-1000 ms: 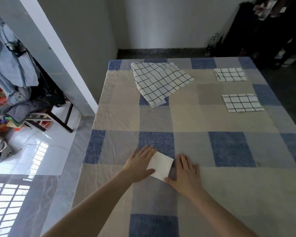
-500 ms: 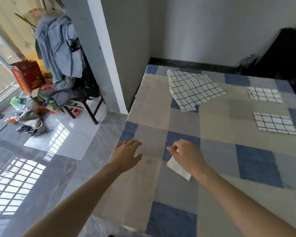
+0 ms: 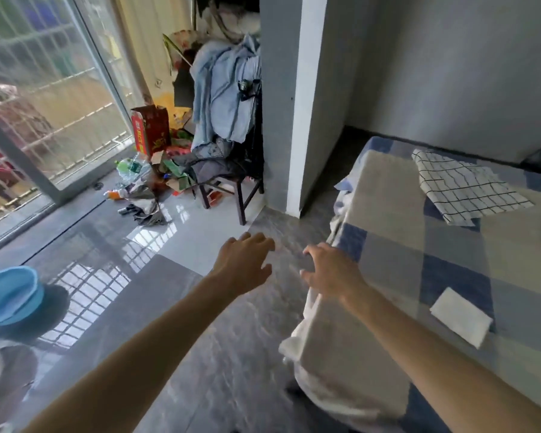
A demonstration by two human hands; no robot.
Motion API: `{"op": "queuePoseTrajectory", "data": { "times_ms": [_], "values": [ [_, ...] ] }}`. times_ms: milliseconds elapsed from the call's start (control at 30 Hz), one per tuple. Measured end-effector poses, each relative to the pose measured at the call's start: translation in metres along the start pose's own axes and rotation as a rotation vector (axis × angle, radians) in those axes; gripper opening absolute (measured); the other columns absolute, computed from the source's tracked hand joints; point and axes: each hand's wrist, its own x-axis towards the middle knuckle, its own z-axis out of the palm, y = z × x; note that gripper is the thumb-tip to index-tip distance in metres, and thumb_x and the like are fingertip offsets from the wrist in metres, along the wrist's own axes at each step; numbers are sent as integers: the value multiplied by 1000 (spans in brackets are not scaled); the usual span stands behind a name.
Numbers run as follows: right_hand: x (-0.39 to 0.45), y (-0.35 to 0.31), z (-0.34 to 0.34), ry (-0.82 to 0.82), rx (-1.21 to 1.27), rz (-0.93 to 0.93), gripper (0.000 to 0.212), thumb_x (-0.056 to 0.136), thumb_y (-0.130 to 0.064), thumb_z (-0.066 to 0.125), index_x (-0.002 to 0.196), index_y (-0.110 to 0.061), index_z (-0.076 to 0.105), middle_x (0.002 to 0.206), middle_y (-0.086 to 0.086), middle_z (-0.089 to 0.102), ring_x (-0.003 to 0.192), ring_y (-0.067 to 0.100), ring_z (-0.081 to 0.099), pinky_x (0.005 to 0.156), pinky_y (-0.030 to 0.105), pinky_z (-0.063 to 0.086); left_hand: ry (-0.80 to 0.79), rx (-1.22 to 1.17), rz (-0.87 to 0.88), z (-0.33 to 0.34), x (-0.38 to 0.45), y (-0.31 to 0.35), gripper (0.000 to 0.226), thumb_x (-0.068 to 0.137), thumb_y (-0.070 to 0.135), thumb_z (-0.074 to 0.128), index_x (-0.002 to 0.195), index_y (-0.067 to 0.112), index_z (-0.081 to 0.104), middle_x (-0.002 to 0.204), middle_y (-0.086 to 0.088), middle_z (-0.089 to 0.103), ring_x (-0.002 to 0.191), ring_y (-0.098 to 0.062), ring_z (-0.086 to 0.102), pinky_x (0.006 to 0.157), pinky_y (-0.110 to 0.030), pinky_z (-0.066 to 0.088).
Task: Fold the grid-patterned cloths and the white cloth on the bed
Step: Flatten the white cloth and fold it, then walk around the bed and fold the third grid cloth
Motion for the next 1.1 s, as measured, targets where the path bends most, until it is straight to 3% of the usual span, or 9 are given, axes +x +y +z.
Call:
{"op": "queuePoseTrajectory", "data": {
  "times_ms": [233, 467, 567, 800, 933, 1100],
  "values": [
    [30, -72, 16, -13, 78, -2, 34, 90, -39, 60, 119, -20, 59, 119, 1, 59, 108, 20, 57, 89, 32, 47, -60, 22, -49, -12, -30, -82, 34, 91, 39, 54, 123, 26, 56, 123, 6, 59, 109, -16, 54, 74, -29, 33],
    [72, -85, 17, -24, 93, 74, 29, 89, -38, 61, 112, -20, 62, 115, -1, 63, 104, 20, 59, 83, 30, 47, -84, 11, -46, -14, -9, -126, 35, 92, 38, 56, 124, 25, 56, 122, 5, 60, 107, -15, 55, 73, -28, 31],
    [99, -79, 16, -15, 138, 117, 23, 87, -35, 62, 105, -20, 65, 107, -1, 67, 92, 17, 60, 75, 25, 45, -117, 36, -23, -14, 17, -141, 34, 91, 38, 56, 123, 24, 57, 118, 5, 61, 105, -16, 55, 73, -28, 33],
    [183, -40, -2, 93, 255, 240, 14, 84, -36, 62, 93, -25, 64, 94, -4, 67, 86, 18, 62, 77, 34, 54, -132, 82, 101, -24, 139, -147, 33, 88, 37, 57, 119, 26, 58, 117, 5, 60, 110, -18, 55, 79, -33, 41],
    [231, 7, -20, 122, 307, 337, 13, 85, -30, 60, 91, -20, 65, 90, -3, 66, 83, 15, 61, 63, 26, 44, -136, 137, 222, -27, 231, -131, 29, 88, 35, 55, 116, 26, 59, 116, 6, 60, 109, -19, 57, 76, -32, 40],
    [277, 83, -57, 189, 295, 503, 10, 82, -32, 57, 86, -24, 61, 93, -6, 64, 89, 18, 60, 74, 30, 48, -161, 144, 323, -37, 346, -101, 31, 90, 38, 53, 118, 28, 57, 119, 3, 58, 110, -21, 55, 84, -36, 45]
  ]
}}
